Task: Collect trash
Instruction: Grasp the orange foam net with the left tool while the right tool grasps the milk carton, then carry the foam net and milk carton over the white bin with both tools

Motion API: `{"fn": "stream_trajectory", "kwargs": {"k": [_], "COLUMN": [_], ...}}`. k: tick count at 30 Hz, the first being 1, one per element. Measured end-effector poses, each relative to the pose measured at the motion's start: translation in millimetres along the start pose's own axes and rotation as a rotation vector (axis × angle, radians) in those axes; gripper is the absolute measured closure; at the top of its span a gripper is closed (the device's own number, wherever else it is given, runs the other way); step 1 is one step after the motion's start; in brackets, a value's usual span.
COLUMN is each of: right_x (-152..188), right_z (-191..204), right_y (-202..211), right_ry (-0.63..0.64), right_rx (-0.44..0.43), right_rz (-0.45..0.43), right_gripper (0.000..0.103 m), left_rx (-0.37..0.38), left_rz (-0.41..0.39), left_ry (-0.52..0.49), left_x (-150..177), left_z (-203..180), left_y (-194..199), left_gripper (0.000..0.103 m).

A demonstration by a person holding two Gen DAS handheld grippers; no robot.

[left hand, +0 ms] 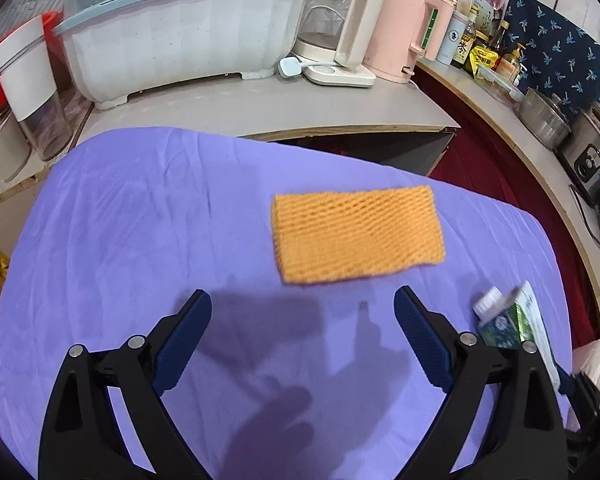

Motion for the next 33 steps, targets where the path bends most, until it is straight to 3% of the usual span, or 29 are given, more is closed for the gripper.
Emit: {"fn": "stream_trajectory", "kwargs": {"k": [2,7,8,12,14,23,33], "right_x": [1.8,6.9,7.8,13.1,18.0,47.3,102.5], "right_z": [-5.6,-14.0,-14.7,-16.1,-16.2,-22.1,-32.9], "right_y": [6.2,13.1,13.7,16.9,18.9,46.0,99.5], "right_ry": [-0.048,-0.125,-0.135,-0.165,-0.179,-0.248,-0.334], "right_rx": [0.013,0.038,0.033,0.029,0.025,0.038,0.094], "right_rz": [-0.01,-0.021,-0.022,-0.026,-0.022,-0.015,-0.022], "right_gripper": [0.049,0.05,0.05,0.051,0.051,0.051,0.052], "left_rx": [0.008,0.023,0.029,0.015,0.017,0.044,0.088], "left_rz": [0.003,0.042,0.055,0.053,0.054,0.075,0.136], "left_ry": [-0.004,-0.035,-0.041,-0.096,-0.11,-0.166,-0.183], "left_x": [-4.4,-4.8,-2.8,4.4,9.8,68.1,178.8], "left_z": [-4.5,-17.6,-20.4,-29.3,-33.1,-53.1,-79.9], "left_y": [-6.3,-25.1,-28.7,-27.7,-24.6,8.0,62.0], "left_gripper": [0.02,0.053,0.066,0.093,0.097,0.099,0.099]}}
Point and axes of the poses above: each gripper's, at about its wrist camera, not at the fingertips, and y roughly against the way its jaws point, z to its left, x to its underside, the point moved 10 cm from there along -y, roughly the way its jaws point, and after that the axes turned 4 degrees about z, right-handed, at the moved point
